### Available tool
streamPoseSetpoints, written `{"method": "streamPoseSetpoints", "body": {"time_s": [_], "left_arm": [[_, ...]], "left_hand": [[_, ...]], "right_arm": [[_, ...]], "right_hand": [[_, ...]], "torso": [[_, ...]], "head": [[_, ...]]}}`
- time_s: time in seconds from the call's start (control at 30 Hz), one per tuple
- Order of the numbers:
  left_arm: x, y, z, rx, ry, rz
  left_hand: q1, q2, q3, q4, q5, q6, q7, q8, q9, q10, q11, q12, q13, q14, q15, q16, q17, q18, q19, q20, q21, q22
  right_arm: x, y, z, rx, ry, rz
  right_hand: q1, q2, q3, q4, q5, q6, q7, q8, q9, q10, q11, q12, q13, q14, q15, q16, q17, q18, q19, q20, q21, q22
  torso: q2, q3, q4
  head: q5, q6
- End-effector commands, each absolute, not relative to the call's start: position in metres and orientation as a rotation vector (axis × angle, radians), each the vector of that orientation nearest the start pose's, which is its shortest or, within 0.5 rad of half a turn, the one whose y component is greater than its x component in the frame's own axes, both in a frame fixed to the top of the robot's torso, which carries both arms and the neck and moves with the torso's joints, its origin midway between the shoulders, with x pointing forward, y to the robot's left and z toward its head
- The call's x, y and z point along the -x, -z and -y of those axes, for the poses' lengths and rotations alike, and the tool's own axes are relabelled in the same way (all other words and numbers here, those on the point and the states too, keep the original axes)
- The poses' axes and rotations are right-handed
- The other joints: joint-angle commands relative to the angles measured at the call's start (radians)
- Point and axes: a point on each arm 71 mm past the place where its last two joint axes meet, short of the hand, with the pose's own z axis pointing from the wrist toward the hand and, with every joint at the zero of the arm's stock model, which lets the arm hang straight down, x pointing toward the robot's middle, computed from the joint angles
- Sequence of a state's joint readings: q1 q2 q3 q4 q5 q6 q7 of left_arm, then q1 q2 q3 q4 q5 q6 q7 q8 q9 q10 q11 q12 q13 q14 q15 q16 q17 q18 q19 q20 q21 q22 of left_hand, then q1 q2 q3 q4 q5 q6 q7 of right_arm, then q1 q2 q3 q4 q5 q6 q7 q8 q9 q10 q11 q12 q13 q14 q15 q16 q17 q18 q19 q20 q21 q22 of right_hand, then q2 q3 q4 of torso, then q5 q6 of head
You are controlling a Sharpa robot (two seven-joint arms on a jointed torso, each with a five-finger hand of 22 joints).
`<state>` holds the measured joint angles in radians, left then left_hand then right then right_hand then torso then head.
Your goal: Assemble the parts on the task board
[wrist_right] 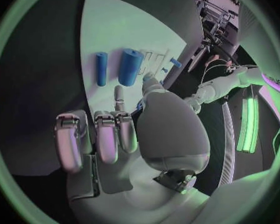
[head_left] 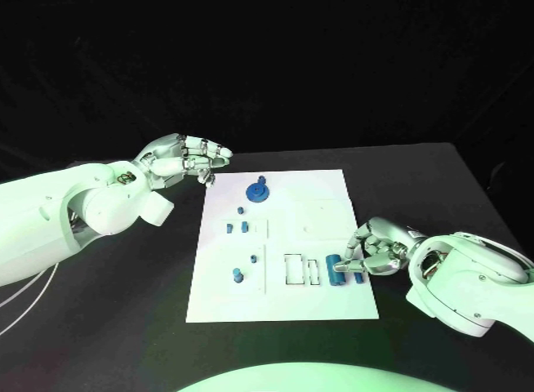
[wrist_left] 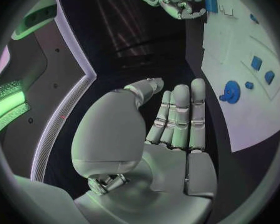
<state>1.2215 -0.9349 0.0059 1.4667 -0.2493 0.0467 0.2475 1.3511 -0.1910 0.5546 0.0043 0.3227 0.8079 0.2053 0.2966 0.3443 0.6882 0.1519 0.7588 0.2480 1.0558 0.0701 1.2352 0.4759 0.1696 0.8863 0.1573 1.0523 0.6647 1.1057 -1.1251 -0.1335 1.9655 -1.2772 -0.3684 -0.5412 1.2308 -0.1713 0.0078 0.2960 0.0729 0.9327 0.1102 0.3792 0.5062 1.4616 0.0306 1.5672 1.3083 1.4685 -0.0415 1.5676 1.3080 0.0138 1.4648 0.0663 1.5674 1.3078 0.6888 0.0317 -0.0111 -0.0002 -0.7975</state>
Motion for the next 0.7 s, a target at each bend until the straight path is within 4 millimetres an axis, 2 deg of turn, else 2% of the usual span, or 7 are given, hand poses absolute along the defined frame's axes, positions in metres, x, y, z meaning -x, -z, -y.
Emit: {"method": "streamPoseSetpoints", "body": {"time_s": [0.03,0.7], "left_arm": [[-0.494,0.160,-0.249,0.818,1.603,-1.696],[-0.494,0.160,-0.249,0.819,1.601,-1.701]], "left_hand": [[-0.004,0.001,-0.005,0.001,-0.001,-0.008,0.007,0.004,0.001,-0.006,-0.001,0.001,-0.001,-0.003,0.002,0.005,-0.001,0.016,-0.001,0.009,-0.005,-0.001],[-0.006,0.001,-0.006,0.002,-0.001,-0.008,0.007,0.004,0.001,-0.007,-0.001,0.001,-0.001,-0.003,0.002,0.005,-0.002,0.016,-0.001,0.009,-0.005,-0.001]], "right_arm": [[-0.364,0.234,0.227,-0.242,-0.427,-2.042],[-0.365,0.259,0.213,-0.169,-0.363,-2.105]], "right_hand": [[-0.016,-0.001,-0.007,0.001,-0.007,0.009,-0.006,0.005,0.002,0.109,-0.002,0.004,0.262,0.102,0.004,0.003,0.263,-0.014,0.106,0.001,0.003,0.263],[-0.042,0.007,-0.003,0.000,-0.011,0.033,-0.015,0.018,0.005,0.109,-0.009,0.004,0.262,0.102,-0.002,0.003,0.263,-0.014,0.106,-0.003,0.003,0.263]], "torso": [[0.000,0.0017,-0.0004],[0.000,0.0012,-0.0008]], "head": [[0.001,-0.001],[0.007,-0.008]]}}
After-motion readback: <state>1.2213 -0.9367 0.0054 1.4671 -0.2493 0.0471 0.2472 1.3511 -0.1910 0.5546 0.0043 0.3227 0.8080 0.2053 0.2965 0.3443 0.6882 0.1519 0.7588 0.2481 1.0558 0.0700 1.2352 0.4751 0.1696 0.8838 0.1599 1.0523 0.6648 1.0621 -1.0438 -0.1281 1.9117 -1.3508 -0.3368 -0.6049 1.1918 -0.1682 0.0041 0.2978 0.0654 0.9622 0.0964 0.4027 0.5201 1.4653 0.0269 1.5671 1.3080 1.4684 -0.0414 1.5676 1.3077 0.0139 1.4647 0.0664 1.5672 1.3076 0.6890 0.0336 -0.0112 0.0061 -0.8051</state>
